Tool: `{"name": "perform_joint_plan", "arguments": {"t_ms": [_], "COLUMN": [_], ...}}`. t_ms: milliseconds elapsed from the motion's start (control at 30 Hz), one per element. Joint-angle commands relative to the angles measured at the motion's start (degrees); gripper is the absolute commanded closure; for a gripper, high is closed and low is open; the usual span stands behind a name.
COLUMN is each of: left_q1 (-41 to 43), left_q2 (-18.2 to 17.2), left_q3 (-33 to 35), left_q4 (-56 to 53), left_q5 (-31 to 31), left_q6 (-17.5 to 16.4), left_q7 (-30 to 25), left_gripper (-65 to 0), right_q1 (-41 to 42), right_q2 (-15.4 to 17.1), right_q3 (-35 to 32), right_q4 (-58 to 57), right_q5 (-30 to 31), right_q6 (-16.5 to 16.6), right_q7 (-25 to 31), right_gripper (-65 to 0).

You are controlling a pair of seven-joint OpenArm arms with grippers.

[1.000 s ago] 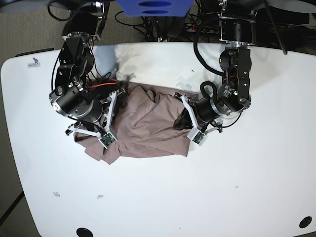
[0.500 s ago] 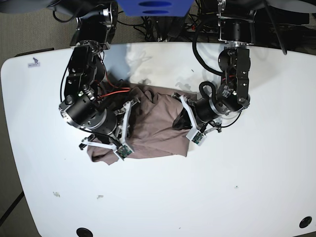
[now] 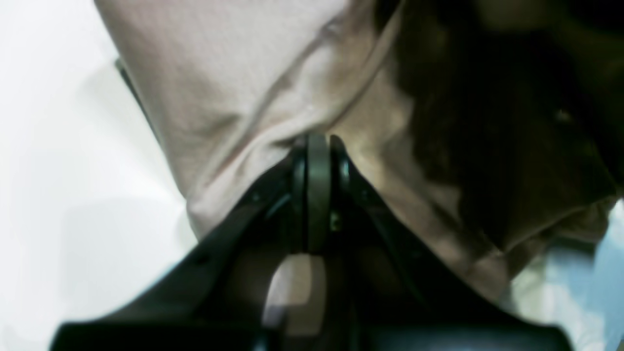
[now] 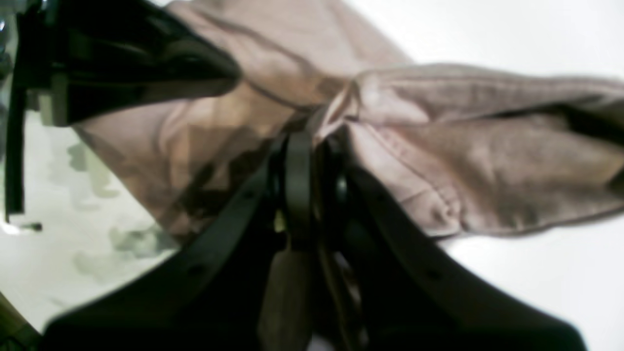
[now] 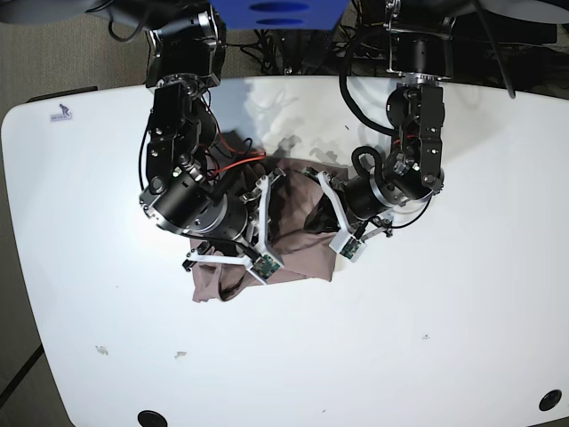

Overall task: Fold the T-shirt properly
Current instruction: 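Lift the shirt end with the right gripper and fold it toward the left gripper, then bring both grippers together over the folded bundle, pressing the fold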

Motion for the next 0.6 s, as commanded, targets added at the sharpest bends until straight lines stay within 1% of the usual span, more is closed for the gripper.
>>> {"name": "perform_joint_plan", "arguments": {"t_ms": [0,167,300,567], "left_q1": [0.08,0.08,0.08,0.08], "left_q2": [0.74,1.01,1.18,1.18], "left_q3": [0.30,0.56,2.06,1.97], "left_q4": [0.05,0.05,-0.04,-0.66], "left_q5": [1.41,1.41,2.03,4.75], "left_q6": [0.06,0.06,0.06,0.06], "left_q7": [2.66,2.66,2.66,2.66], "left_gripper": [0.0,0.0,0.0,0.0], "right_q1": [1.25,1.25,1.25,1.25], "right_q2": [-0.53,-0.53,-0.53,-0.53], "right_q3": [-1.67,-4.31,-6.60,-6.60], "right_q4": [-0.09,-3.78,-6.07,-7.65], "right_q5": [0.95,1.21,1.30,1.30], "right_q6": [0.06,0.06,0.06,0.06], "right_q7": [3.46,6.10,8.12,9.08], "right_gripper": [0.0,0.0,0.0,0.0]}}
